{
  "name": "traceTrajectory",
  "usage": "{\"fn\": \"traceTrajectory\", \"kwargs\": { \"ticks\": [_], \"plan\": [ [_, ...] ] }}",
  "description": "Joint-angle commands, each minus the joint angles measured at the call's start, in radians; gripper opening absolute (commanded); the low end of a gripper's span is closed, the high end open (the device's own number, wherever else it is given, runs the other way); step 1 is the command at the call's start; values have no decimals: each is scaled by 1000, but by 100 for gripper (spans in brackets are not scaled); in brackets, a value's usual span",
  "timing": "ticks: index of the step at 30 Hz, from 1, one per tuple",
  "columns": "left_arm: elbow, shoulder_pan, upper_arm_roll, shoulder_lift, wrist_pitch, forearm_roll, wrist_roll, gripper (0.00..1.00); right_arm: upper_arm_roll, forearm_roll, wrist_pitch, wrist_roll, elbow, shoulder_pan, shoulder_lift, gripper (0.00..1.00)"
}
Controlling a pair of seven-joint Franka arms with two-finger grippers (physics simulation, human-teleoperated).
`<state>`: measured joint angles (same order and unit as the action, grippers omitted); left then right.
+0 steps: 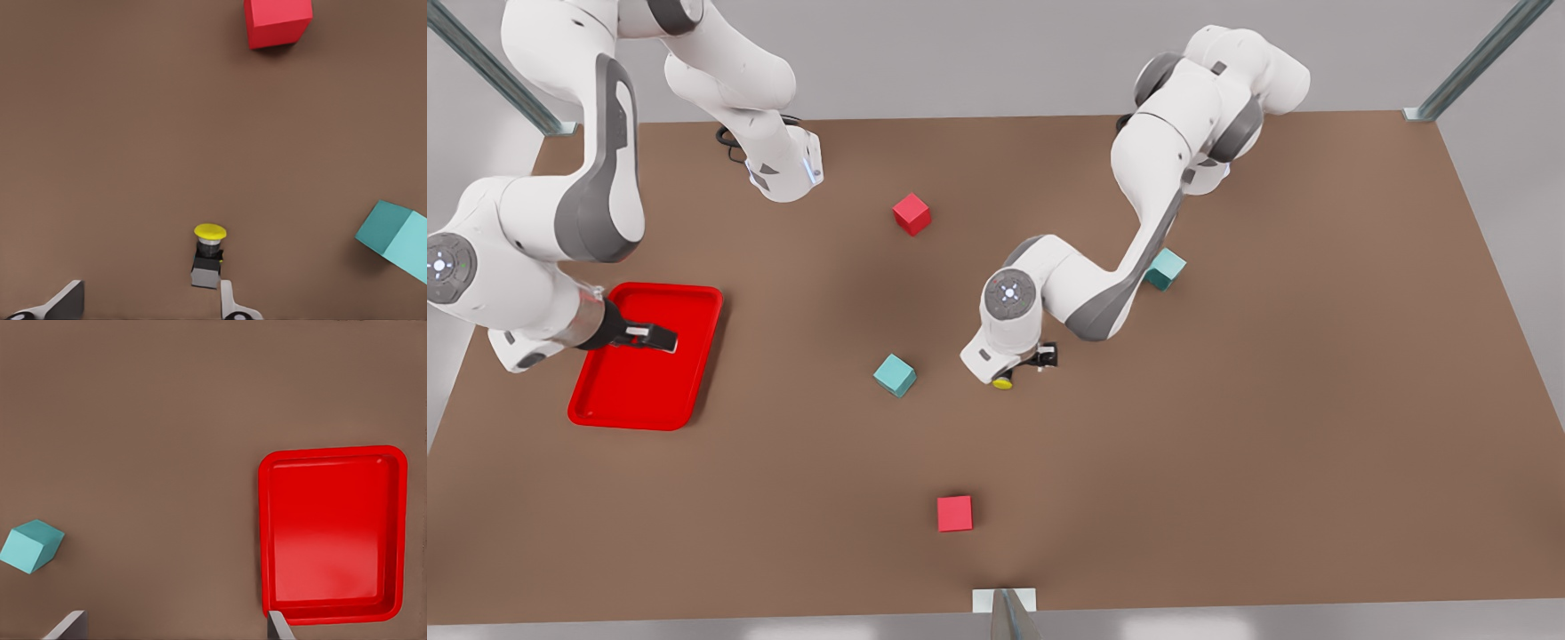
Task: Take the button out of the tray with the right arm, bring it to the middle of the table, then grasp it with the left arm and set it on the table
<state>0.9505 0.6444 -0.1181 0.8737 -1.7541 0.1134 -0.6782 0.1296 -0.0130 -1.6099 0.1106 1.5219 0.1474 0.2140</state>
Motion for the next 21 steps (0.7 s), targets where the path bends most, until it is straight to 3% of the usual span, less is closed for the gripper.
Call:
{"fn": "traceTrajectory", "kwargs": {
  "ticks": [1, 21],
  "plan": [
    [5, 6, 0, 4, 2, -6, -204, 100, 1, -15, 8, -213, -5, -2, 4, 100],
    [21, 14, -17, 137, -21, -103, 46, 100, 1, -15, 18, -210, 7, -17, 12, 100]
  ]
}}
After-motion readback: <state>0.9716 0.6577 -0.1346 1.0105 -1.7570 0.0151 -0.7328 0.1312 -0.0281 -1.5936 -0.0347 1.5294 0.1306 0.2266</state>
